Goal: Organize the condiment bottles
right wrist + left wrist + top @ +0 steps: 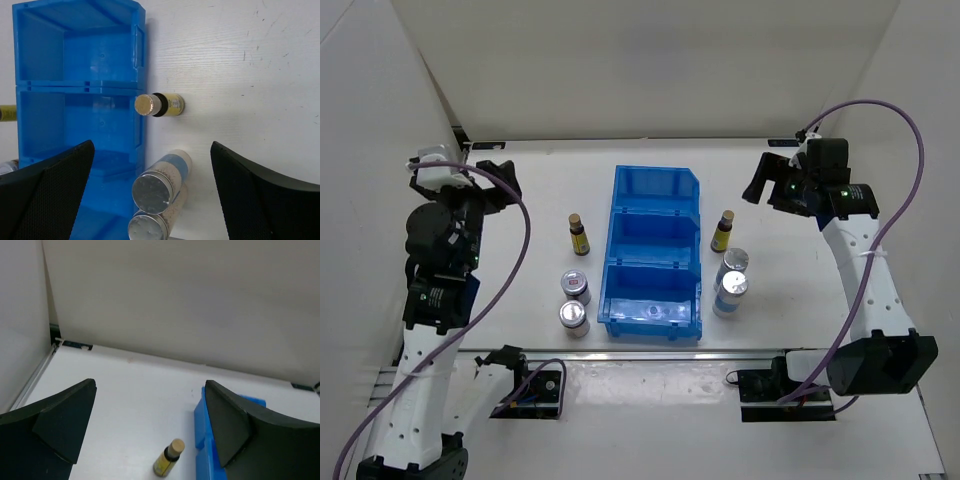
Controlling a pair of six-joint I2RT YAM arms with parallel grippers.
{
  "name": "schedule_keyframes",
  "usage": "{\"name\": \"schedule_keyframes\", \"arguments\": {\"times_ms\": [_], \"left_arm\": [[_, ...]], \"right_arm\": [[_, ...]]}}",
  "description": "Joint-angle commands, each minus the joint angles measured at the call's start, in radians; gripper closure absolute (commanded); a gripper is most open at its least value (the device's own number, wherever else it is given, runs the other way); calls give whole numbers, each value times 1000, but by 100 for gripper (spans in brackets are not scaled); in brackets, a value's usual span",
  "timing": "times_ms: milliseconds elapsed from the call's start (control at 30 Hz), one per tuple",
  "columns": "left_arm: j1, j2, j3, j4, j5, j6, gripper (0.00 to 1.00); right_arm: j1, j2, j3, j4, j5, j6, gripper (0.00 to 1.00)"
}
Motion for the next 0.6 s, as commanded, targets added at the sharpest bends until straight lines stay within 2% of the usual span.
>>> {"name": "schedule_keyframes", "arguments": {"times_ms": [0, 100, 133, 200, 267, 300, 367, 500, 567], "left_arm": [[0, 48, 105, -201, 68, -12, 0], [0, 127, 204, -337, 45, -12, 0], [0, 152, 269, -443, 7, -42, 0], [0, 215, 317, -553, -36, -102, 0], [0, 230, 307, -576, 32, -101, 0], [0, 250, 298, -576, 145, -80, 0], [0, 278, 262, -576, 213, -50, 0], [0, 351, 177, -599, 204, -65, 0], [9, 373, 117, -599, 204, -92, 0]], "right_arm": [[12, -47, 46, -20, 84, 15, 0], [12, -58, 63, -41, 147, 24, 0], [12, -49, 75, -73, 164, 45, 0], [12, -49, 75, -84, 204, 64, 0], [12, -61, 66, -55, 154, 52, 0], [12, -71, 54, -55, 154, 52, 0], [12, -72, 41, -30, 128, 52, 0], [27, 19, 83, -58, 80, 44, 0], [76, 63, 118, -105, 124, 27, 0]]}}
